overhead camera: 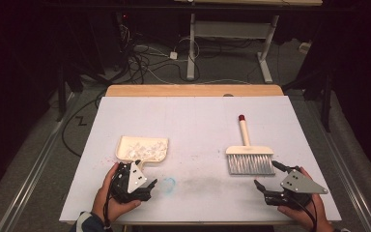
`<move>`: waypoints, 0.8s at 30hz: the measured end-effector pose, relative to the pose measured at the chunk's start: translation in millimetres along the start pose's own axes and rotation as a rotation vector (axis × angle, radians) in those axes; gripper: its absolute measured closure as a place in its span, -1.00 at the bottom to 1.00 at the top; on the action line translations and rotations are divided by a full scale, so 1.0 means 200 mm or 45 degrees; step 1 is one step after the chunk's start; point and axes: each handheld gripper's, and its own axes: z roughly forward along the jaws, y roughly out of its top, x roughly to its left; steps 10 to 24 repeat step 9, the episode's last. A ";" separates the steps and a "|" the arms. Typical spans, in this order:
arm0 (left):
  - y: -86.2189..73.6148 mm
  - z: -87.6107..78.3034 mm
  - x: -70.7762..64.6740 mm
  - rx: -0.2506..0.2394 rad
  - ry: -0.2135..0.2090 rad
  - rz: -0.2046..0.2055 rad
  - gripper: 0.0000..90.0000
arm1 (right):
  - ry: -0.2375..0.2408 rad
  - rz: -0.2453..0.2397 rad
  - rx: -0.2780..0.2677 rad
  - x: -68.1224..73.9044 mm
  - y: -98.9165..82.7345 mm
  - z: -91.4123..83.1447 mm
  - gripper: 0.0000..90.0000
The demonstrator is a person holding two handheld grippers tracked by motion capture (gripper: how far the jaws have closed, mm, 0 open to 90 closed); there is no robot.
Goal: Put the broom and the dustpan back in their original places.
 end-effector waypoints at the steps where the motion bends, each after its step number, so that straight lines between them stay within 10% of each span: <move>1: 0.00 0.00 0.00 0.001 -0.001 -0.001 -0.60 | -0.001 0.000 -0.001 0.00 0.00 0.00 -0.61; 24: 0.01 0.01 0.00 0.000 -0.004 -0.012 -0.60 | -0.011 0.012 -0.008 -0.01 0.00 0.00 -0.61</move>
